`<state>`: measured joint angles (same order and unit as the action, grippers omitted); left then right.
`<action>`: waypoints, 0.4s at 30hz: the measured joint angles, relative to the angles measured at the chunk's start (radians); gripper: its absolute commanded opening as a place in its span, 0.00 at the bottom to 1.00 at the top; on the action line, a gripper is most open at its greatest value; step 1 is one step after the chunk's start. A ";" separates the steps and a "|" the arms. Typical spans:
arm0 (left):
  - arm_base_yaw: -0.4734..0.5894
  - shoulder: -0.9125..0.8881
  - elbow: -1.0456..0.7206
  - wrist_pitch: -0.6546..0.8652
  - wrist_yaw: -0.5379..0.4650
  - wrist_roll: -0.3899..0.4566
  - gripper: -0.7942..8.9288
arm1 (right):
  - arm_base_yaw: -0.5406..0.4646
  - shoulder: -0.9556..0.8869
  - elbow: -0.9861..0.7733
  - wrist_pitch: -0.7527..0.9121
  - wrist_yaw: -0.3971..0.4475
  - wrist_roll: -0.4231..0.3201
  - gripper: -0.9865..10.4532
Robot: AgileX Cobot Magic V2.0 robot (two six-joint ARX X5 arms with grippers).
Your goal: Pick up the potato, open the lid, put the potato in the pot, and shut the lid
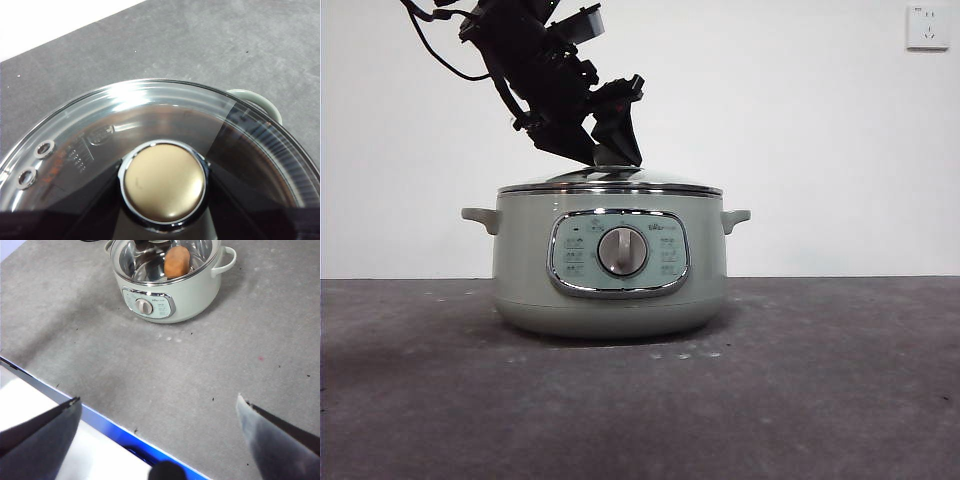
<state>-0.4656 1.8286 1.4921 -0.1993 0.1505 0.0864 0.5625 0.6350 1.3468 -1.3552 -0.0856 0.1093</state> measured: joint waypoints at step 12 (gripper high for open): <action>0.000 0.000 0.003 -0.011 0.000 0.000 0.44 | 0.000 0.000 0.000 0.000 0.011 0.000 0.55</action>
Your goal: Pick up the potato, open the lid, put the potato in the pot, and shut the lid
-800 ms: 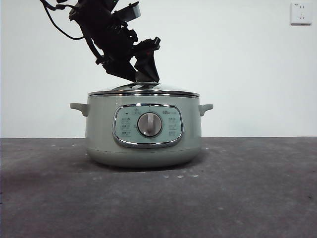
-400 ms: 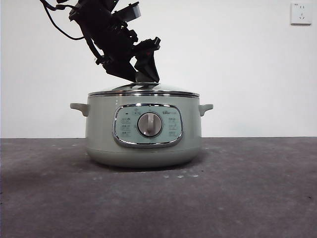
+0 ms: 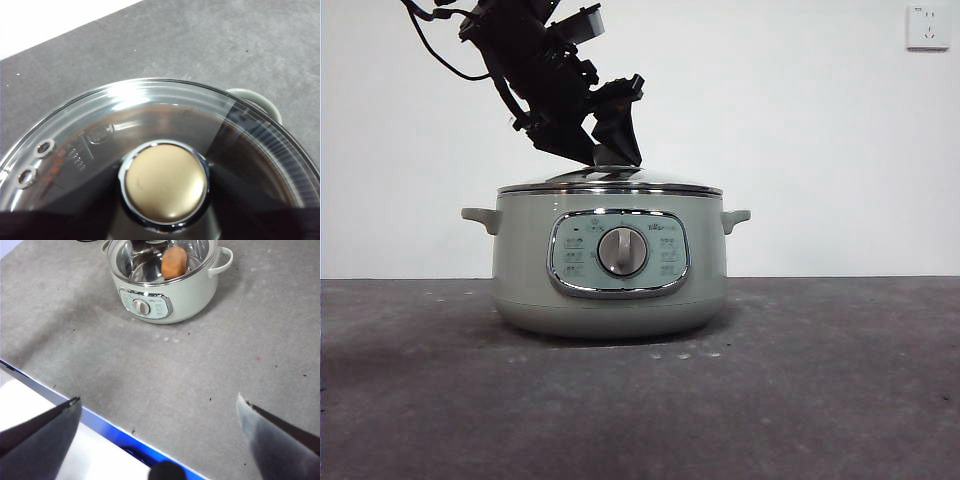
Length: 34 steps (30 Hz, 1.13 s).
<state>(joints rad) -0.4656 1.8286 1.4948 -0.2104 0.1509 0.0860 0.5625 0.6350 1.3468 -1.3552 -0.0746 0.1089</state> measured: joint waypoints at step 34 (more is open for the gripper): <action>0.007 -0.705 0.015 -0.832 0.107 -0.005 0.44 | 0.000 0.000 0.000 0.000 0.052 -0.004 0.55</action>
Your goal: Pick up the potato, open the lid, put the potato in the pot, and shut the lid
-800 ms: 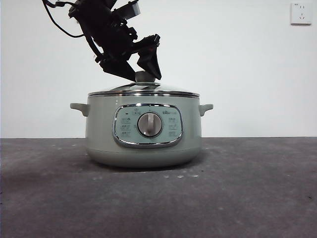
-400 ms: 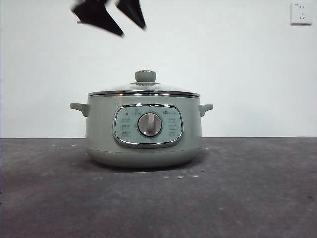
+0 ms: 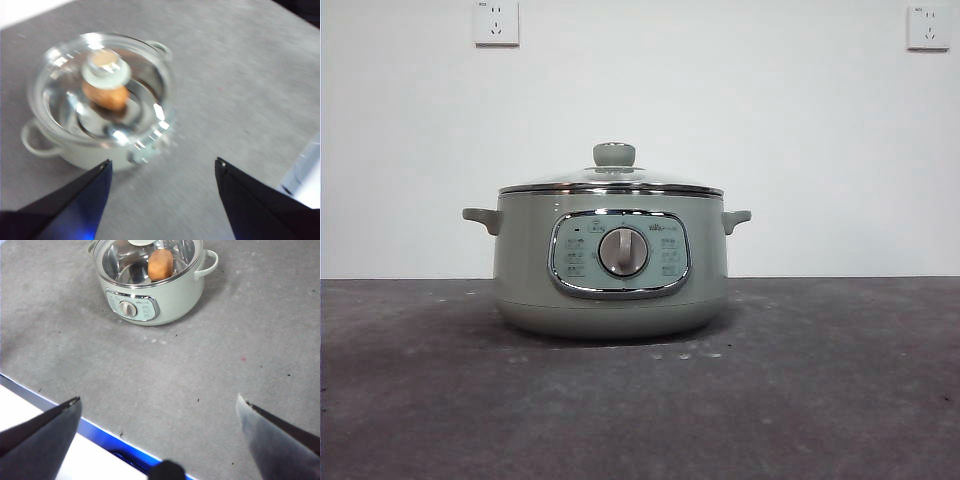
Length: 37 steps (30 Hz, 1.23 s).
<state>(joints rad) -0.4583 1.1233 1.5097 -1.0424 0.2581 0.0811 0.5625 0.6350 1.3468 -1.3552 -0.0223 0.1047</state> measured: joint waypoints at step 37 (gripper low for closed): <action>0.000 -0.105 0.000 -0.146 0.026 -0.015 0.08 | 0.000 0.000 0.000 0.000 0.015 0.016 0.09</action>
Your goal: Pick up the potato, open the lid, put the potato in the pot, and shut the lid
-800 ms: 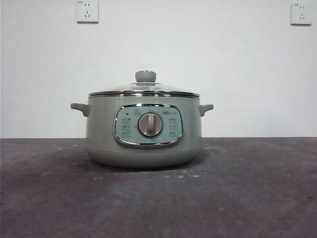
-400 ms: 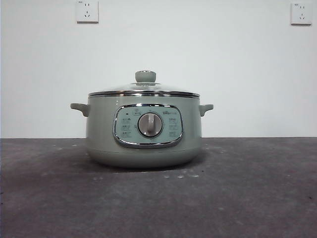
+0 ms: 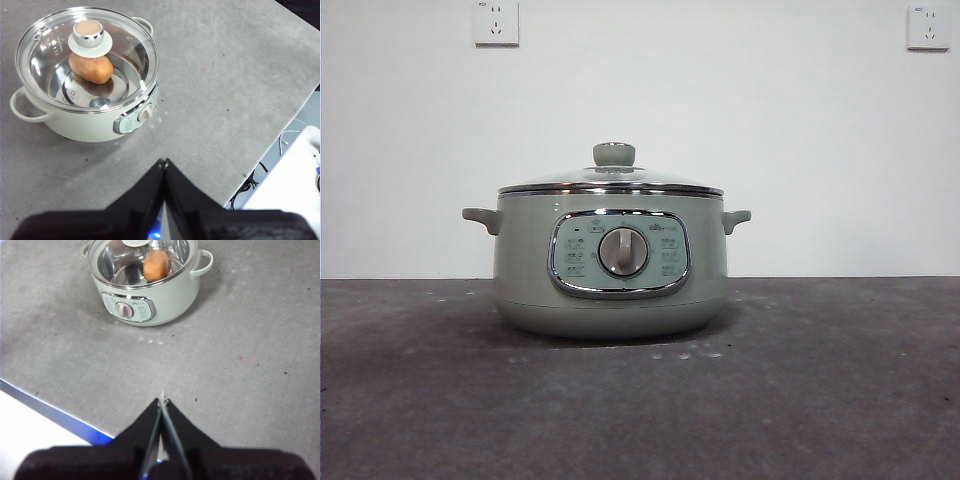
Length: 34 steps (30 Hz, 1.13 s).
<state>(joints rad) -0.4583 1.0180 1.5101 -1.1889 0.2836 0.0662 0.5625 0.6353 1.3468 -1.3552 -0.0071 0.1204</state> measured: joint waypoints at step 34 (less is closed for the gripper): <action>0.428 -0.400 -0.490 0.795 0.014 0.229 0.08 | 0.000 0.000 0.000 0.000 0.011 0.000 0.09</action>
<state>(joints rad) -0.0303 0.6178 1.0199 -0.3943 0.2981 0.2955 0.5625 0.6353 1.3468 -1.3552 0.0044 0.1207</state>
